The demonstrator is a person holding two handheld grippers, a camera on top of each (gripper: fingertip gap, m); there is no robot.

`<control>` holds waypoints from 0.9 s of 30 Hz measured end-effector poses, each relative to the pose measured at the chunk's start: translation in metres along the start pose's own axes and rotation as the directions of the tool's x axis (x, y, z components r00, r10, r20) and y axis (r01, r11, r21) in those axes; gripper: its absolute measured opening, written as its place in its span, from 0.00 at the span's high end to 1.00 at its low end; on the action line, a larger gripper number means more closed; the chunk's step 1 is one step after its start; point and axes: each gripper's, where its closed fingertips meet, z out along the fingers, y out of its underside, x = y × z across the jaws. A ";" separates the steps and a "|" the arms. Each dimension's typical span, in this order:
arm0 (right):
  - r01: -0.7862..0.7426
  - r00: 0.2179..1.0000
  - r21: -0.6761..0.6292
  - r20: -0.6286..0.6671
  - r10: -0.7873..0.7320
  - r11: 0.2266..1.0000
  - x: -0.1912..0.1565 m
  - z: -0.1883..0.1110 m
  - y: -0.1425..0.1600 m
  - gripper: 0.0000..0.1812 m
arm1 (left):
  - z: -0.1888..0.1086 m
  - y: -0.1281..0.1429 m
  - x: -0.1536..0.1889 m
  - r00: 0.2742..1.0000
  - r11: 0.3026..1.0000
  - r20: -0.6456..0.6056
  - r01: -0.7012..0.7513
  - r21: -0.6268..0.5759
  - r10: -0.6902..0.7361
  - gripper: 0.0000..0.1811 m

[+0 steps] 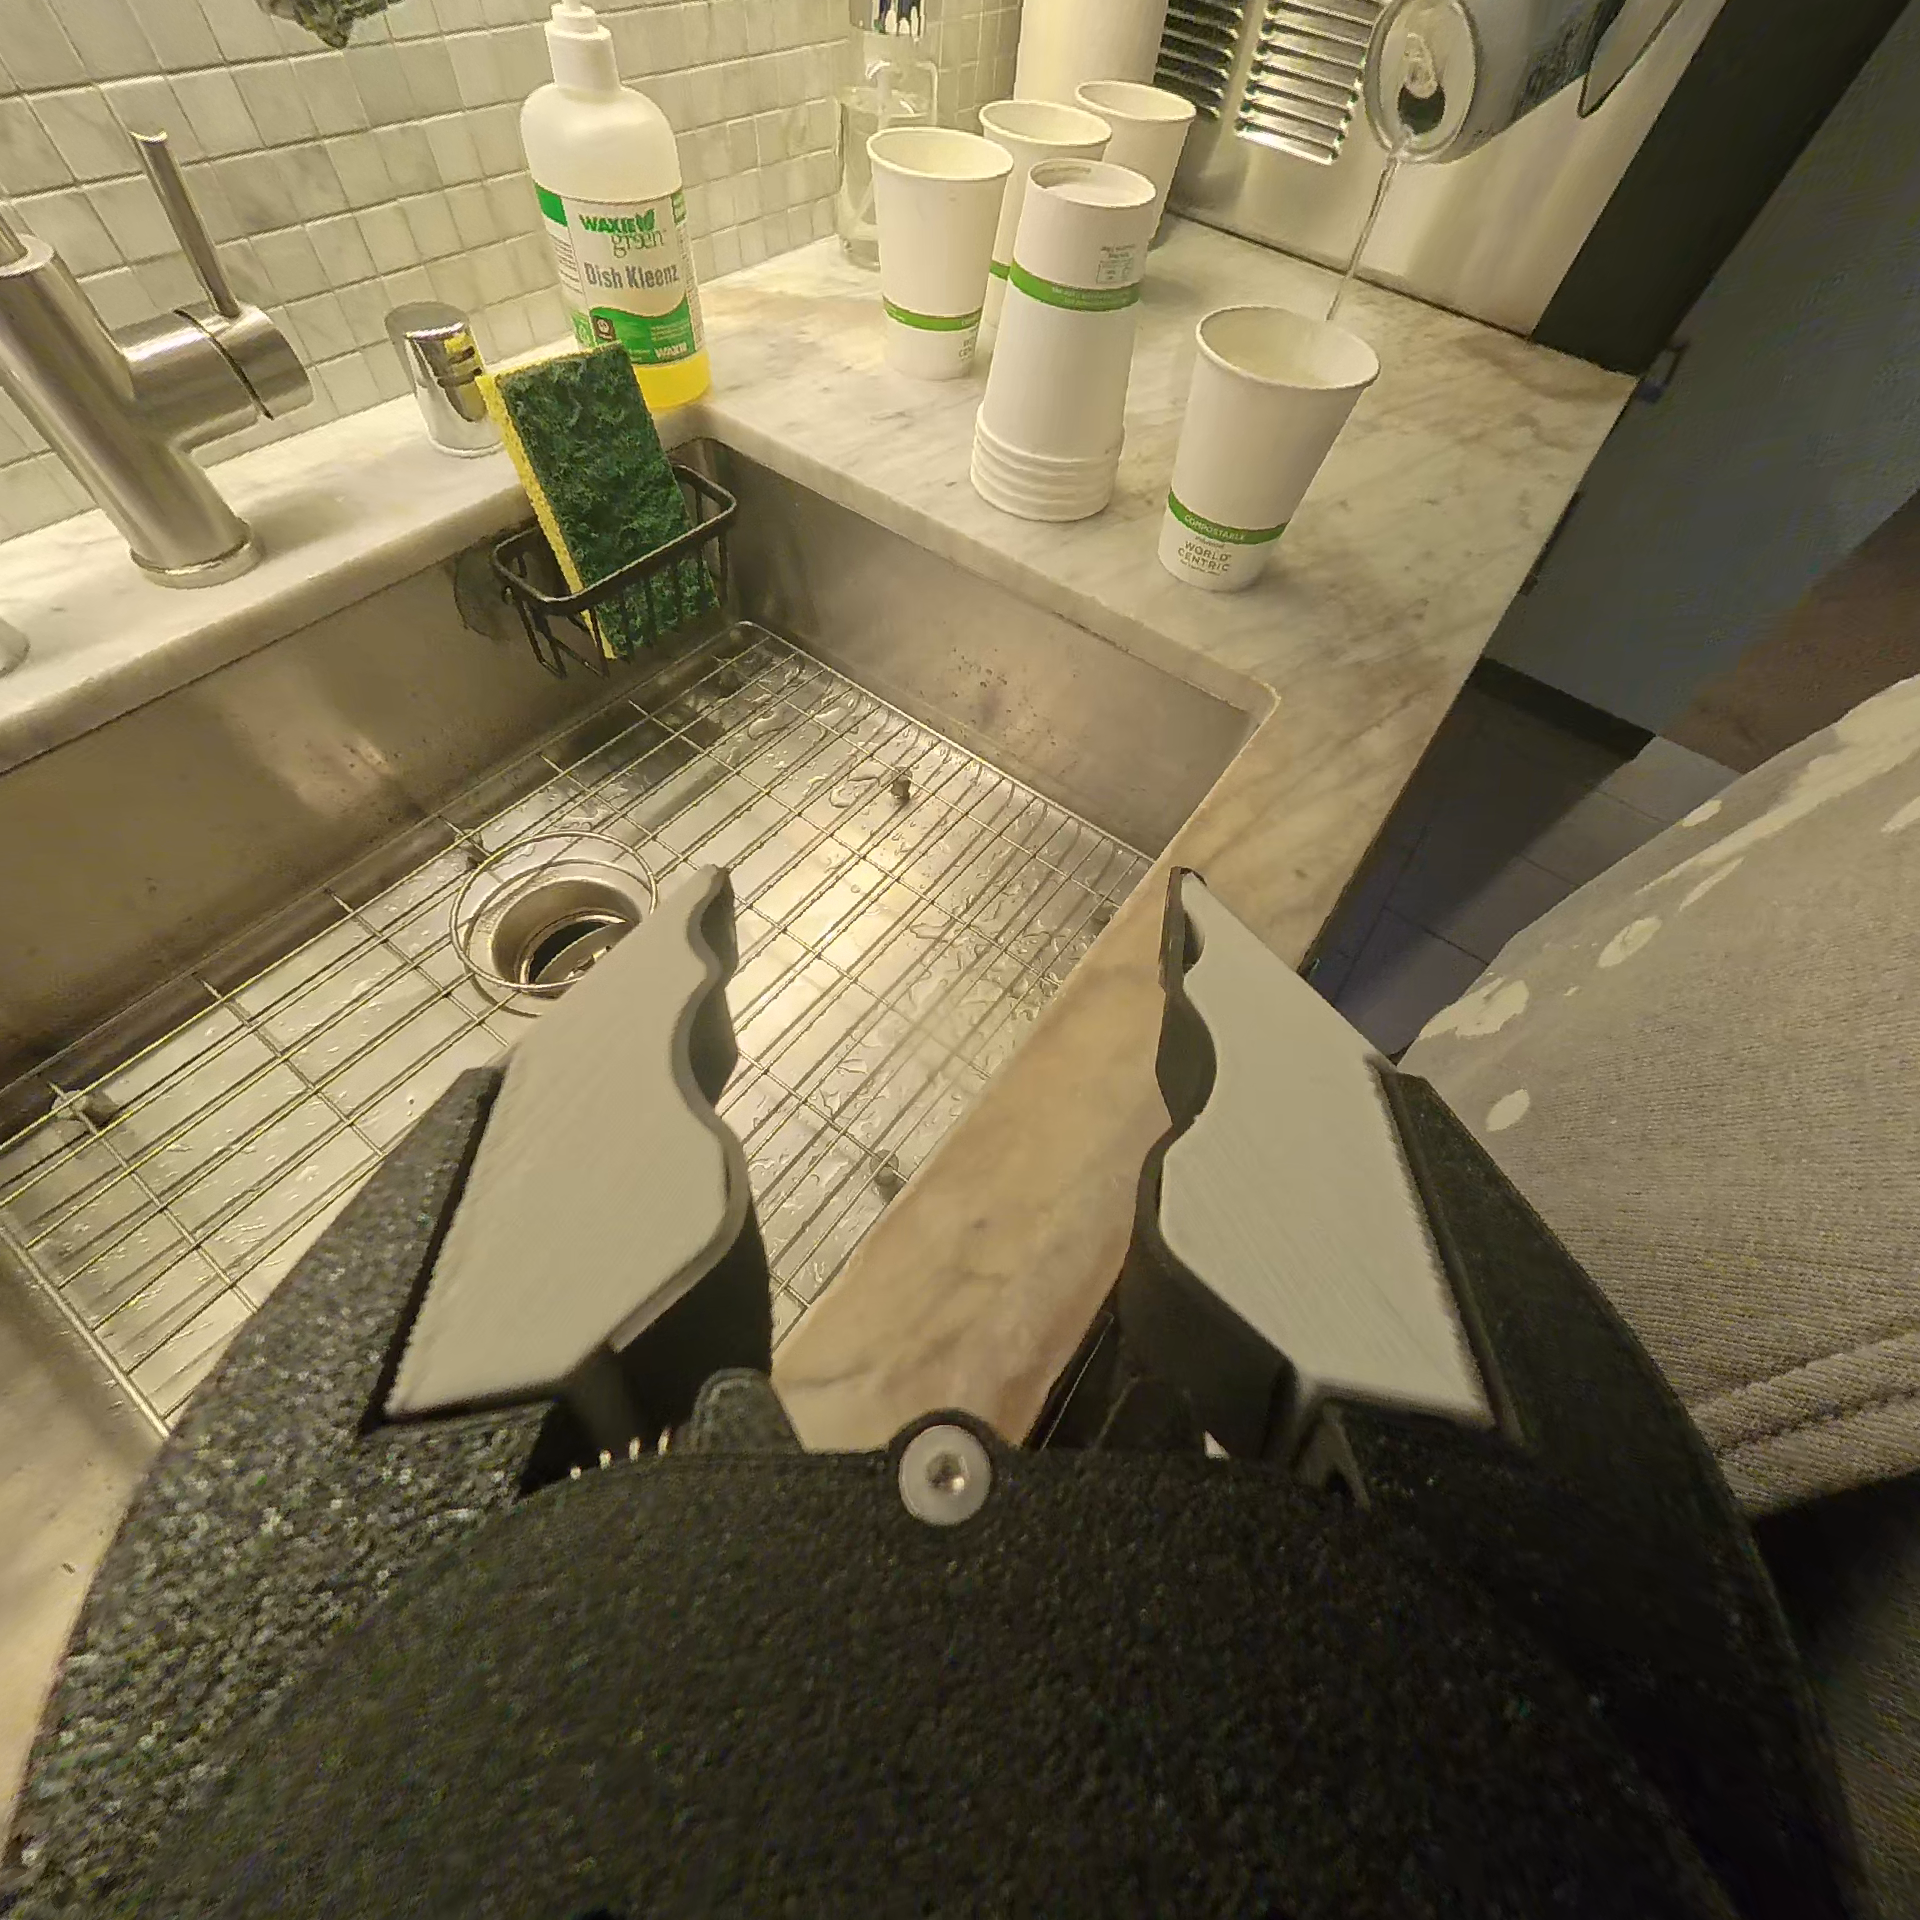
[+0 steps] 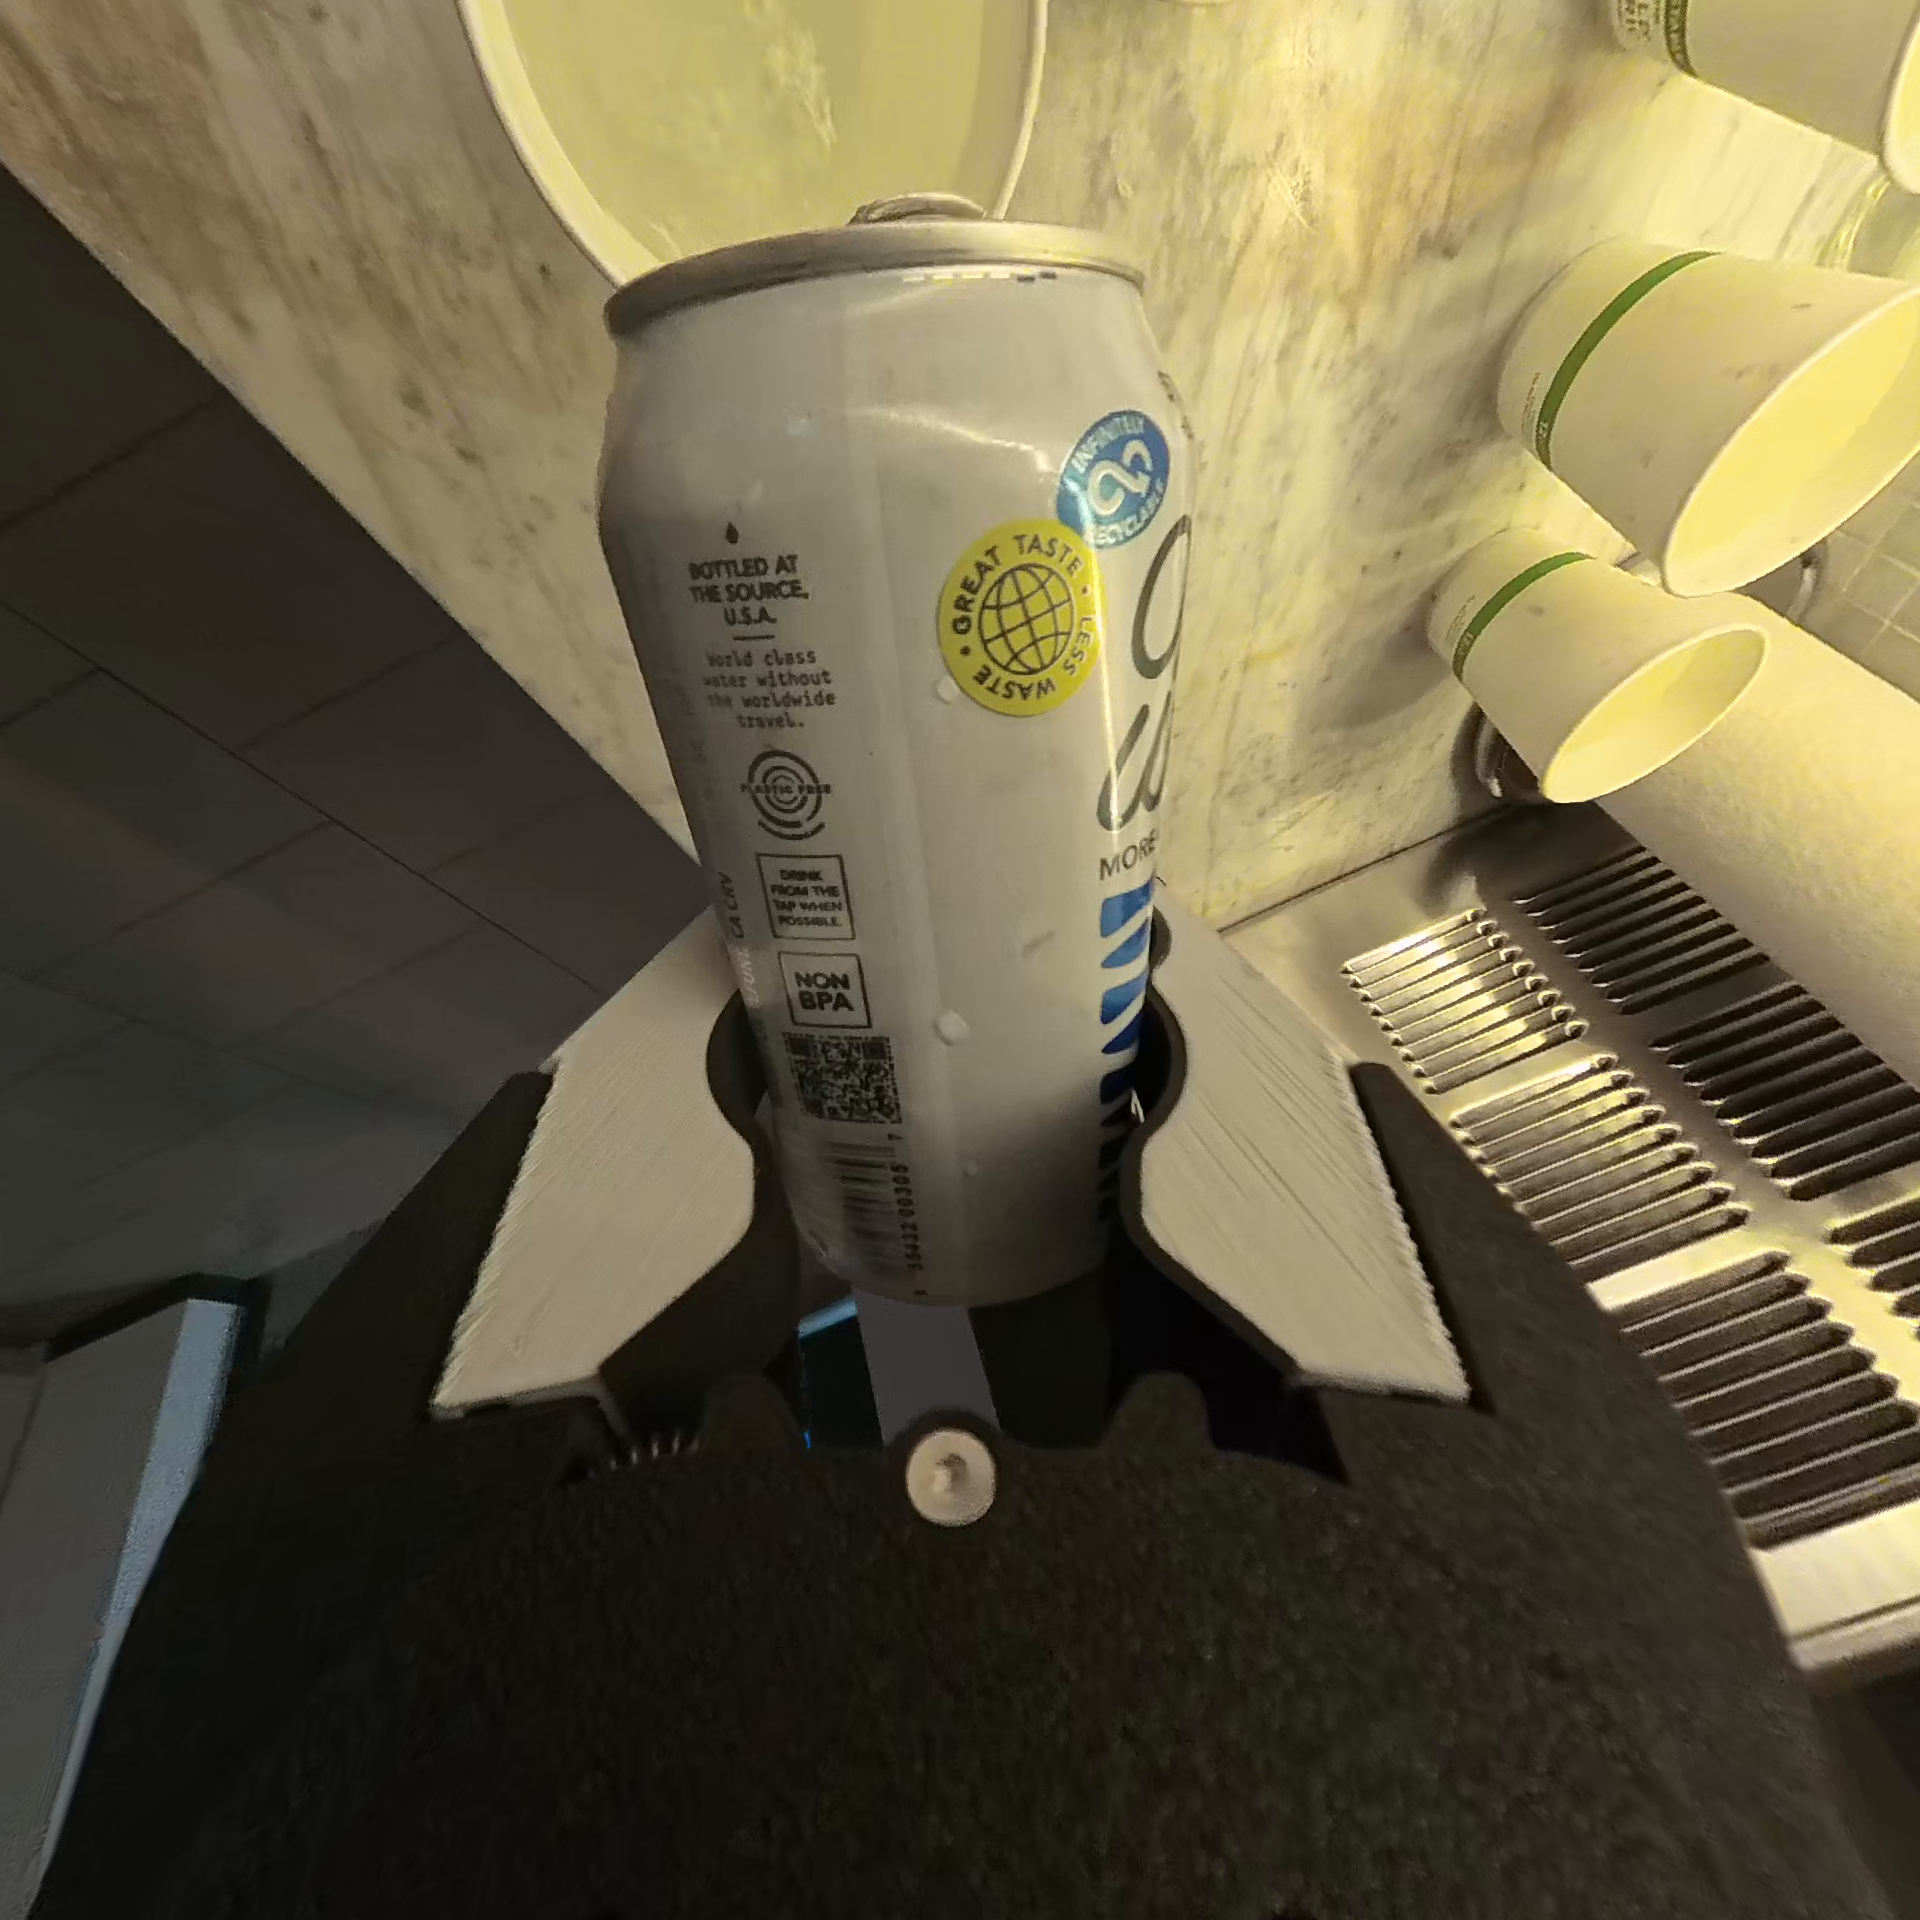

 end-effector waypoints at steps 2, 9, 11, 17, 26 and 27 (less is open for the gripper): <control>0.014 1.000 -0.014 -0.018 -0.014 1.000 0.000 0.004 -0.001 0.64 | 0.000 -0.001 0.001 1.000 1.000 -0.002 0.000 0.003 0.000 0.55; 0.032 0.998 -0.034 -0.055 -0.034 0.999 -0.003 0.018 -0.008 0.64 | 0.000 0.000 0.001 1.000 1.000 -0.004 -0.003 0.001 0.003 0.55; 0.034 0.998 -0.036 -0.059 -0.037 0.999 -0.005 0.021 -0.011 0.64 | 0.000 0.000 0.001 1.000 1.000 -0.004 -0.004 0.000 0.004 0.55; 0.058 0.995 -0.053 -0.083 -0.063 0.997 -0.008 0.030 -0.018 0.64 | -0.001 0.001 0.002 1.000 1.000 -0.006 -0.006 -0.004 0.006 0.55; 0.107 0.987 -0.104 -0.112 -0.118 0.989 -0.008 0.036 -0.018 0.64 | -0.002 0.003 0.003 1.000 1.000 -0.003 -0.018 -0.009 0.018 0.55; 0.112 0.985 -0.109 -0.118 -0.125 0.988 -0.007 0.036 -0.018 0.64 | -0.002 0.003 0.004 1.000 1.000 -0.004 -0.017 -0.008 0.017 0.55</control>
